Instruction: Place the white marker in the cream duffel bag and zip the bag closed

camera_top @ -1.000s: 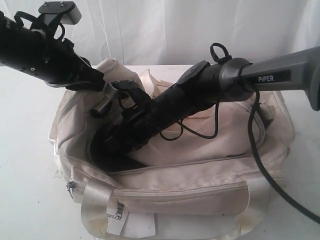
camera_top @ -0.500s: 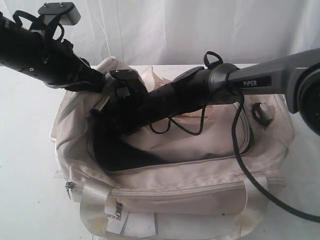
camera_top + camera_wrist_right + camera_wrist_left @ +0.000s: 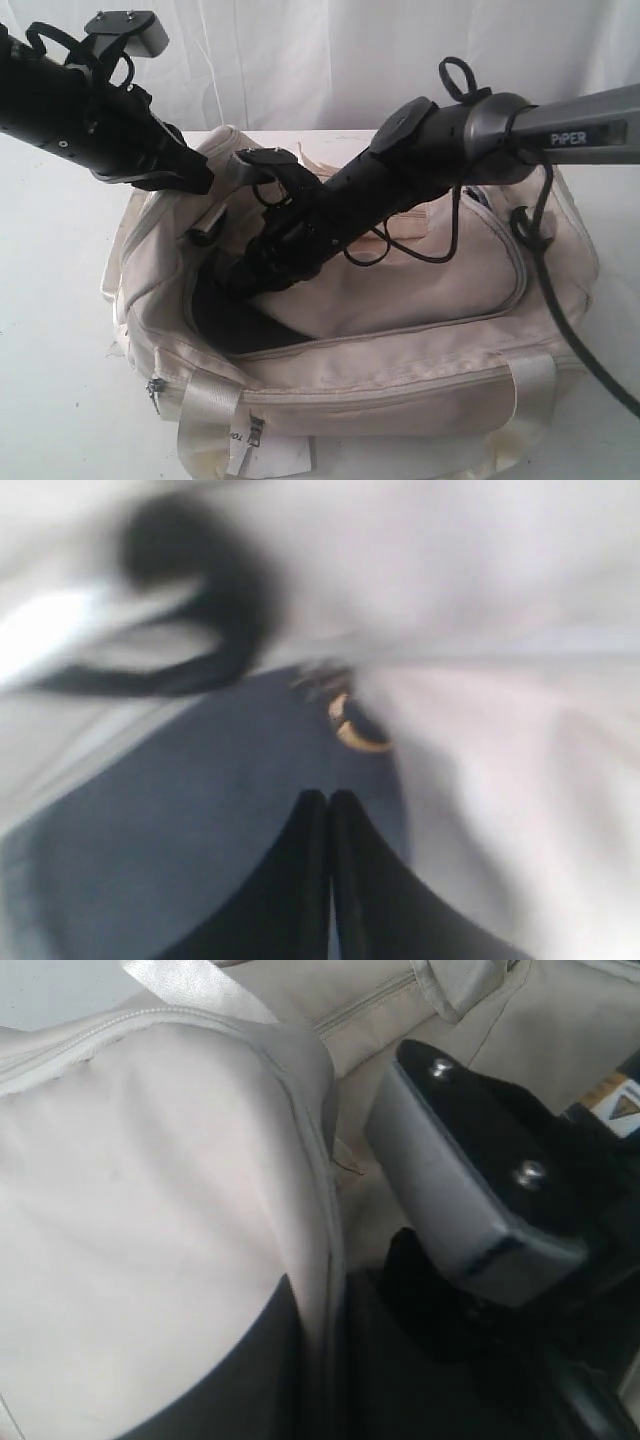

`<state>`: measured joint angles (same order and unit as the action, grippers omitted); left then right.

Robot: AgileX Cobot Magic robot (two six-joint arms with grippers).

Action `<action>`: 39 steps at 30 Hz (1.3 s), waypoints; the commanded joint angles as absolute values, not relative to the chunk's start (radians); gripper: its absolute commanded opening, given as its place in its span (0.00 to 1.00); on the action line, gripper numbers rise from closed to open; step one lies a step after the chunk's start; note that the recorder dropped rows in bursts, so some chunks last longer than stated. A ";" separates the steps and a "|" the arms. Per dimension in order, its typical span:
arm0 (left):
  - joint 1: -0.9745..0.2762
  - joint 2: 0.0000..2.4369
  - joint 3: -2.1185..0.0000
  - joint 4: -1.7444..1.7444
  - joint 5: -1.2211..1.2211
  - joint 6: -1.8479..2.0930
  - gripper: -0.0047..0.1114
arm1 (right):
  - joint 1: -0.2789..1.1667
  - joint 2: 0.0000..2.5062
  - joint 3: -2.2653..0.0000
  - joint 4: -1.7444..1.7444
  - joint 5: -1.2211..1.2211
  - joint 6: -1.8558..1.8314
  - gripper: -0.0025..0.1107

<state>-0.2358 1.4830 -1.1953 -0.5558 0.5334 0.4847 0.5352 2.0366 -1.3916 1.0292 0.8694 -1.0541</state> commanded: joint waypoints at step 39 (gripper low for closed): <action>-0.245 1.466 -1.197 -0.601 0.523 0.496 0.19 | 0.641 2.017 -1.305 1.152 0.510 -1.297 0.46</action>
<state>-0.2358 1.4830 -1.1953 -0.5558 0.5143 0.4883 0.6304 2.0189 -1.3026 1.1581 0.5504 -1.2907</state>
